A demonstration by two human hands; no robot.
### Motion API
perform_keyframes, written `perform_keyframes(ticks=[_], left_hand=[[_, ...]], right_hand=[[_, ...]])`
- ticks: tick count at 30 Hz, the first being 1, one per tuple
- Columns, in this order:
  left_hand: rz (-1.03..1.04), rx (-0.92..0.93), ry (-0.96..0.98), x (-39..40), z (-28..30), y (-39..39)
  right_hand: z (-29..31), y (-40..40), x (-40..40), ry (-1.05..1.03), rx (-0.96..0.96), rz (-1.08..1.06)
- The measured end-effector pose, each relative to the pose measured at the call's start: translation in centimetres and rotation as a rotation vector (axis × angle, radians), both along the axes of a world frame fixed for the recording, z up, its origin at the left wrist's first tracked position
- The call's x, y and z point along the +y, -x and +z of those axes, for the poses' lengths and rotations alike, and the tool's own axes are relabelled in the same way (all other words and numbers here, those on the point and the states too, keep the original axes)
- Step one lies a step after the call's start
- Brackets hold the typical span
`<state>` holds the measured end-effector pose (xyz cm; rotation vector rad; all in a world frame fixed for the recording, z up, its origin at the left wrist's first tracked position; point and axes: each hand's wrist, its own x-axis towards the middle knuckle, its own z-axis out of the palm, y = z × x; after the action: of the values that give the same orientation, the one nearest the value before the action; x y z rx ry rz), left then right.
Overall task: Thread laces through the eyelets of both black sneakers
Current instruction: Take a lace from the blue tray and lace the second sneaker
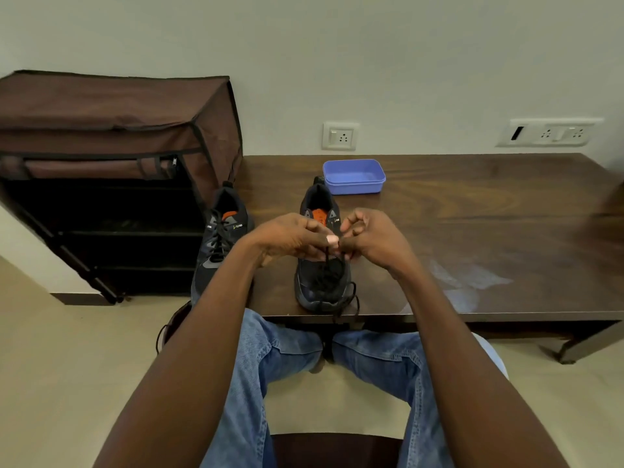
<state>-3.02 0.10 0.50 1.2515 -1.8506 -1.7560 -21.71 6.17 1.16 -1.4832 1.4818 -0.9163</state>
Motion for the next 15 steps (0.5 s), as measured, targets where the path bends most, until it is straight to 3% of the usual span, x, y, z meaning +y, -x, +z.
perform_keyframes(ticks=[3,8,10,11,13,15], left_hand=[[-0.036,-0.015,0.044,-0.1,-0.3,-0.2],[0.047,0.126,-0.009,-0.1,0.1,-1.1],[0.243,0.256,-0.066,-0.3,0.1,-1.3],[0.394,0.332,-0.096,-0.6,-0.1,-1.4],[0.625,0.382,-0.108,-1.3,-0.4,-1.5],[0.623,0.263,-0.097,-1.7,-0.8,-1.8]], right_hand=[[-0.1,-0.2,0.1,0.002,0.012,0.066],[0.2,0.2,0.1,-0.092,-0.473,-0.035],[0.4,1.4,-0.1,-0.123,-0.639,-0.123],[0.2,2.0,-0.3,-0.124,-0.626,-0.206],[-0.3,2.9,-0.5,-0.084,-0.284,-0.426],[-1.4,3.6,-0.8,0.015,0.259,-0.586]])
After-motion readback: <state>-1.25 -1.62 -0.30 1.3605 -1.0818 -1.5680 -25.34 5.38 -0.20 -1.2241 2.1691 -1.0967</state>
